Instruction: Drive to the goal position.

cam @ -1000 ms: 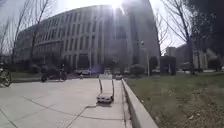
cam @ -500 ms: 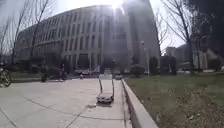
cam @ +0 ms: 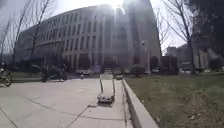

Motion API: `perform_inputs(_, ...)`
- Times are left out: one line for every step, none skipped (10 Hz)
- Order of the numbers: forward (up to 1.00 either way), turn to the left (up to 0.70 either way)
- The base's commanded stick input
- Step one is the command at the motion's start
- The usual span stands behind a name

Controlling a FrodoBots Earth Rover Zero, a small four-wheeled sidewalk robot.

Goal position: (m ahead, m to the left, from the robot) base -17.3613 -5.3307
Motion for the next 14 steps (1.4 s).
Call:
perform_inputs(0.0,0.7)
perform_inputs(0.0,0.7)
perform_inputs(0.59,0.54)
perform_inputs(0.7,0.35)
perform_inputs(0.7,0.35)
perform_inputs(0.7,0.35)
perform_inputs(0.7,0.35)
perform_inputs(0.7,0.35)
perform_inputs(0.7,0.35)
perform_inputs(0.7,0.35)
perform_inputs(0.7,0.35)
perform_inputs(0.7,0.35)
perform_inputs(0.7,0.35)
perform_inputs(0.7,0.35)
